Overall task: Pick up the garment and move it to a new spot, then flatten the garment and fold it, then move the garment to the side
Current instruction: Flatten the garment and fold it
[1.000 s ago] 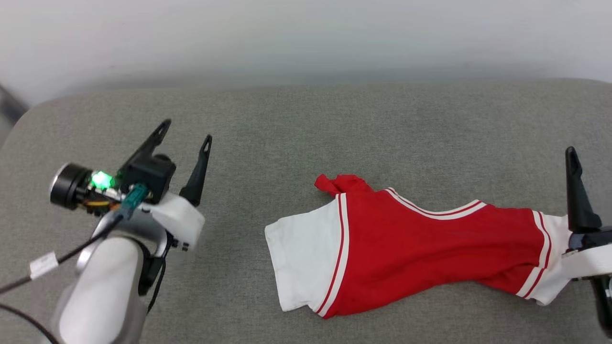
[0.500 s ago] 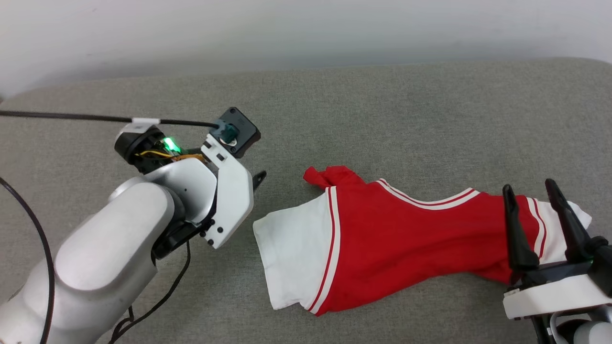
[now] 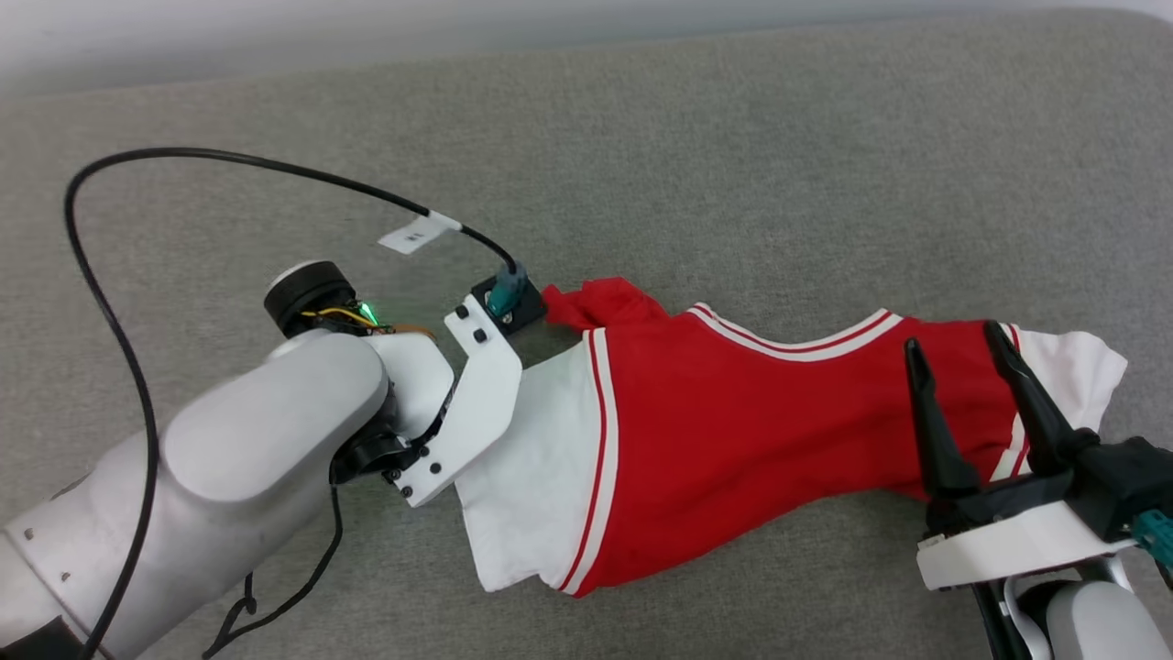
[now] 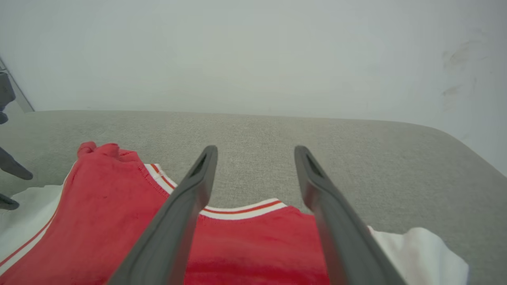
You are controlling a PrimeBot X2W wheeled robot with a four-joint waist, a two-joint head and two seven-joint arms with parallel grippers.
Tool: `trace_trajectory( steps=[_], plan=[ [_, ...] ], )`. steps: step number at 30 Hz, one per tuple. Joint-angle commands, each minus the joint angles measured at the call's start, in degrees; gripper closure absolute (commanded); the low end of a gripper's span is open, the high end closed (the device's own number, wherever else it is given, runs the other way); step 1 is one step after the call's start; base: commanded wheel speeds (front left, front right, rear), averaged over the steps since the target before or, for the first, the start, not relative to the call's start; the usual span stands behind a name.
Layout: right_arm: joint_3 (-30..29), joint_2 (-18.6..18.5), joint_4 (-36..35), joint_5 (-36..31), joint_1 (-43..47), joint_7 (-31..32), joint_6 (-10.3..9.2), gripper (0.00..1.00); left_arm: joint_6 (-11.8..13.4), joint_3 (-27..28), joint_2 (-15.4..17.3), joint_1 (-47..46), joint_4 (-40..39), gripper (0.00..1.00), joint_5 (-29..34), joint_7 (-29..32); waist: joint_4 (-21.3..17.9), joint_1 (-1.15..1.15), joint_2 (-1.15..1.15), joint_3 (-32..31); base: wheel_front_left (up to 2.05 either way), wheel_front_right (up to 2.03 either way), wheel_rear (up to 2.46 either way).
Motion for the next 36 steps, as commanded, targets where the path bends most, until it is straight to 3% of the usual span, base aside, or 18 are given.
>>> trace_trajectory(
  steps=[1,6,7,8,19,26,31,32,33,34,36],
  plan=[
    [0.4,0.41,0.53,-0.19,-1.01,-0.47,-0.04,0.0,0.03,-1.3,0.22,-1.06,0.63,0.0,-0.11,0.7,-1.22,-0.01,0.0,1.59,0.0,0.0,0.0],
    [1.07,0.7,2.29,-0.25,-2.48,-1.08,-0.04,0.0,0.03,-3.79,0.08,-0.52,1.93,0.0,-0.34,1.27,-2.15,-0.01,0.0,2.88,0.0,0.0,0.0],
    [1.04,0.73,2.57,-0.25,-2.52,-1.2,-0.04,0.0,0.03,-4.01,0.07,-0.15,2.0,0.55,-0.35,1.27,-2.17,-0.01,0.0,2.88,0.0,0.0,0.0],
    [0.94,0.76,2.9,-0.29,-2.57,-1.33,-0.04,0.0,0.03,-4.16,0.09,0.17,1.96,1.0,-0.3,1.16,-2.1,-0.01,0.0,2.76,0.0,0.0,0.0],
    [-0.22,1.33,4.65,-0.58,-0.6,-1.78,-0.04,0.0,0.03,-3.73,5.99,-1.66,1.42,1.0,-3.46,-2.37,-0.11,-0.01,0.0,-0.94,0.0,0.0,0.0],
    [-0.58,1.73,4.78,-0.66,-0.06,-1.88,-0.04,0.0,0.77,-3.22,13.16,1.02,6.97,1.0,-5.26,-4.65,0.12,-0.01,0.0,-1.11,0.0,0.0,0.0],
    [0.05,1.77,5.49,-0.65,-0.49,-1.77,-0.04,0.0,2.13,-3.27,13.09,3.96,11.31,1.0,-6.1,-6.7,0.08,-0.01,0.0,-0.66,0.0,0.0,0.0],
    [0.07,1.75,5.63,-0.61,-0.54,-1.75,-0.04,0.0,2.41,-3.2,12.74,4.41,11.7,0.89,-6.32,-7.42,0.16,-0.01,0.0,-0.71,0.0,0.0,0.0],
    [0.07,1.75,5.63,-0.61,-0.54,-1.75,-0.04,0.0,2.41,-3.2,12.74,4.41,11.7,0.89,-6.32,-7.42,0.16,-0.01,0.0,-0.71,0.0,0.0,0.0],
    [-0.06,1.7,5.75,-0.56,-0.48,-1.75,-0.04,0.0,2.52,-2.94,12.2,4.41,11.76,0.0,-6.26,-8.32,0.4,-0.01,0.0,-0.86,0.0,0.0,0.0],
    [-0.22,1.65,5.93,-0.45,-0.22,-1.69,-0.04,0.0,2.19,-2.38,11.61,3.75,11.74,0.0,-6.3,-9.69,0.89,-0.01,0.0,-1.32,0.0,0.0,0.0]
  ],
)
